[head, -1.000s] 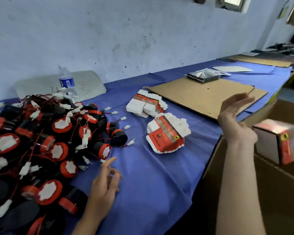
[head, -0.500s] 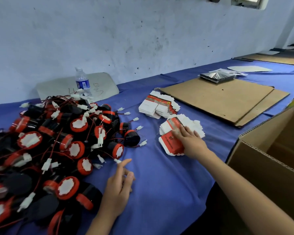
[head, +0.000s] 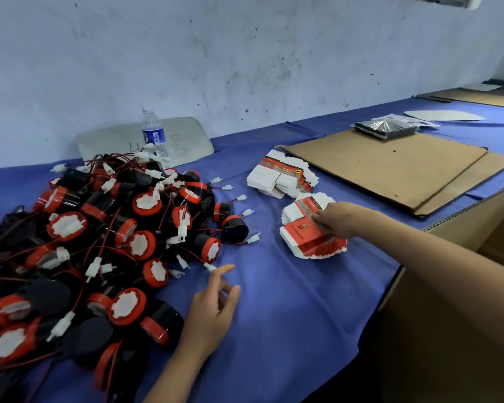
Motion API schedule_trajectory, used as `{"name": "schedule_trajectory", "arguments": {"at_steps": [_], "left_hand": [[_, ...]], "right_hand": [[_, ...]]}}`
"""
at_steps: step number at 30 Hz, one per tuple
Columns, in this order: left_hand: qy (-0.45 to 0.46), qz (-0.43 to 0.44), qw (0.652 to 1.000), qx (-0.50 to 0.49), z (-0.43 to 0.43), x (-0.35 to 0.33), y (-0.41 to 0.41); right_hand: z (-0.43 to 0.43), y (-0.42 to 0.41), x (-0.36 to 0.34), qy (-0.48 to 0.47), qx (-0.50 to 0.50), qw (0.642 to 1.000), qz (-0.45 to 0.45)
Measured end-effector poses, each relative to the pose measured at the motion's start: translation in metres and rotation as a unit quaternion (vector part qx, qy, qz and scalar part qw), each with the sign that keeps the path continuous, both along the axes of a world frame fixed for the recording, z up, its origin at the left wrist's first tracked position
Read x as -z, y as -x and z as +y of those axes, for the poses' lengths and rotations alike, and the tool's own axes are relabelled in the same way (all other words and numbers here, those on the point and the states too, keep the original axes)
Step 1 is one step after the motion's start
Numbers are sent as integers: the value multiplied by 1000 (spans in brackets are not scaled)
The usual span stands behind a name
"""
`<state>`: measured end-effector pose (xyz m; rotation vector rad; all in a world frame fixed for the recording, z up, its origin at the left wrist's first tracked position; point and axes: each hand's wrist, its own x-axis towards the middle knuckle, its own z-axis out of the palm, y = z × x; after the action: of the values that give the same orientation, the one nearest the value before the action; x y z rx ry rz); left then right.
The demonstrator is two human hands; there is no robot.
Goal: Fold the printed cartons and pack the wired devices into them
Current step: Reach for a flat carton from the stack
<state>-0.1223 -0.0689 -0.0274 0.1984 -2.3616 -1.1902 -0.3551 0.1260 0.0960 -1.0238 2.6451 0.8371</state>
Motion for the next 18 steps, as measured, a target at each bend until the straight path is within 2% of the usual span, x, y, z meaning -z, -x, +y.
{"name": "schedule_trajectory", "arguments": {"at_steps": [3,5,7,11,15,18], "left_hand": [[9,-1,1000,-7,0,0,1],[14,4,1000,-9,0,0,1],[15,5,1000,-8,0,0,1],[16,-7,1000,-8,-1,-1,1],[8,-12,1000,-6,-1,-1,1],[10,-14,1000,-11,-1,-1,2]], "right_hand": [[-8,2,-11,-9,-20,999,30],[-10,5,-20,24,-55,995,76],[-10,12,-36,87,-79,985,124],[4,35,-71,271,-25,951,146],[19,56,-90,383,38,919,83],[25,57,-100,493,102,864,-11]]}}
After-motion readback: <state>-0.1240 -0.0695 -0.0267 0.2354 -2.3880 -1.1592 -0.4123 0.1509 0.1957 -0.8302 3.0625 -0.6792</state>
